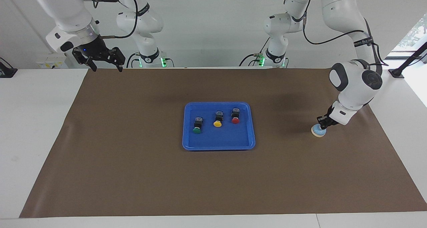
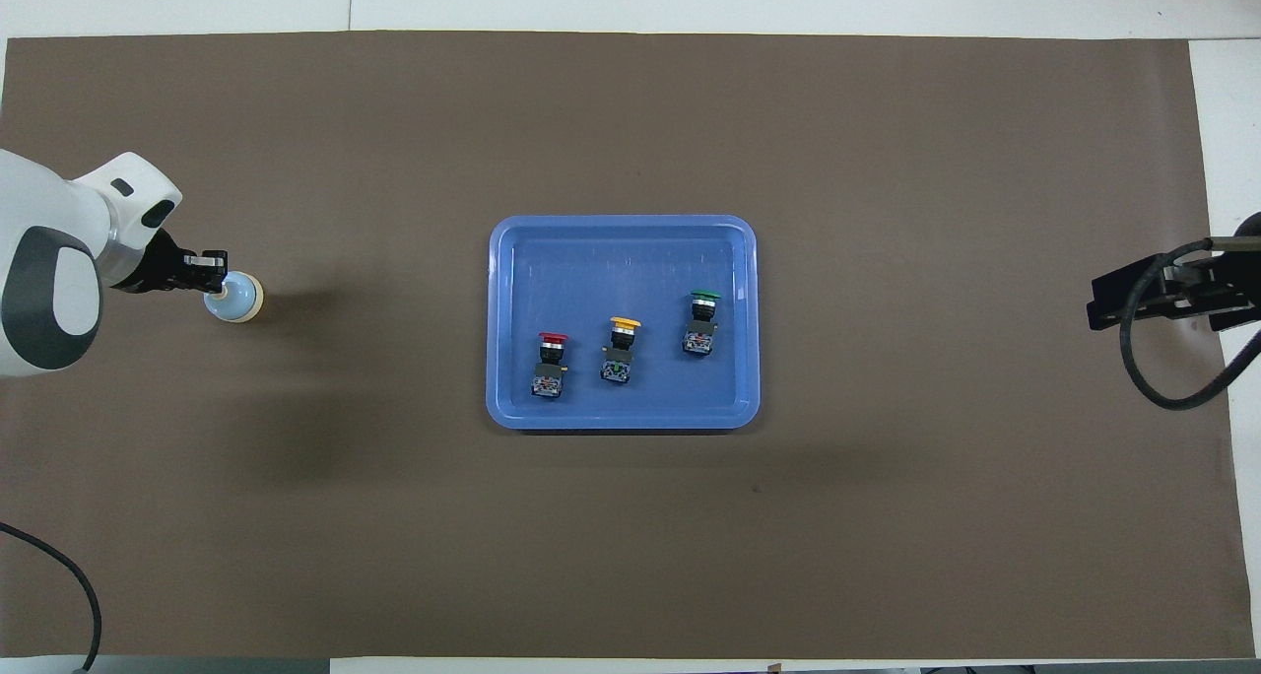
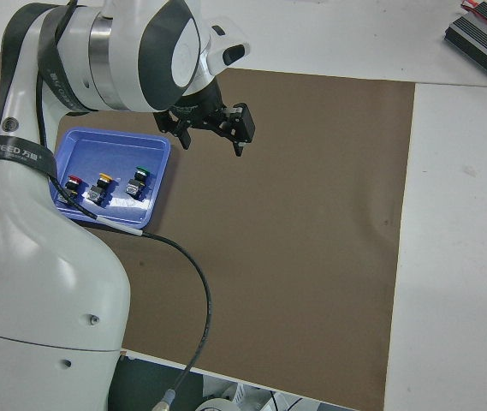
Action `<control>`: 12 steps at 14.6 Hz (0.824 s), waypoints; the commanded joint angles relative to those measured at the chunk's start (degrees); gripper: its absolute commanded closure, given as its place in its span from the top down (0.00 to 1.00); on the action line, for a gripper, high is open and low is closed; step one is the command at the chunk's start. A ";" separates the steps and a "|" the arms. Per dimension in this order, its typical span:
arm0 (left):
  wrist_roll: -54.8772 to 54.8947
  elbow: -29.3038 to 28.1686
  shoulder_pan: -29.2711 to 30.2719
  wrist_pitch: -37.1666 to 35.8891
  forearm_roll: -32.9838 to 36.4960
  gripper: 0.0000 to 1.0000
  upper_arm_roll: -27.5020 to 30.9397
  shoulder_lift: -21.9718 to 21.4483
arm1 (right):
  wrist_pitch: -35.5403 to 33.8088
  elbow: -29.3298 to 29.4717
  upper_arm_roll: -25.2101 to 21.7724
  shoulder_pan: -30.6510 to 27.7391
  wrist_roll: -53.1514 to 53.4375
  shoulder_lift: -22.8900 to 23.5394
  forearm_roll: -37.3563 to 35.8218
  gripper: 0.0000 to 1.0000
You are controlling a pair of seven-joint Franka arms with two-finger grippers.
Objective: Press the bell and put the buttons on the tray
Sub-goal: 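Lower the left gripper onto the round bell and press it, then raise the left gripper off the bell and draw it back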
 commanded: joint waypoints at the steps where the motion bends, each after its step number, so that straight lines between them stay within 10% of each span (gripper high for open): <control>1: 0.68 -1.91 0.40 1.44 -0.16 0.00 -0.17 -0.70 | -0.80 -0.37 0.45 -0.99 0.53 -0.66 1.02 1.00; 8: 0.15 9.60 -0.74 -18.49 -0.07 0.00 -0.26 -3.94 | -0.80 -0.37 0.45 -0.90 0.53 -0.66 1.02 1.00; 11: 0.15 12.16 -0.92 -25.01 0.02 0.64 -0.61 -7.80 | -0.80 -0.37 0.45 -0.90 0.53 -0.66 1.02 1.00; 12: -0.02 12.07 -0.92 -26.07 -0.07 1.00 -0.61 -10.17 | -0.80 -0.37 0.45 -0.90 0.53 -0.66 1.02 1.00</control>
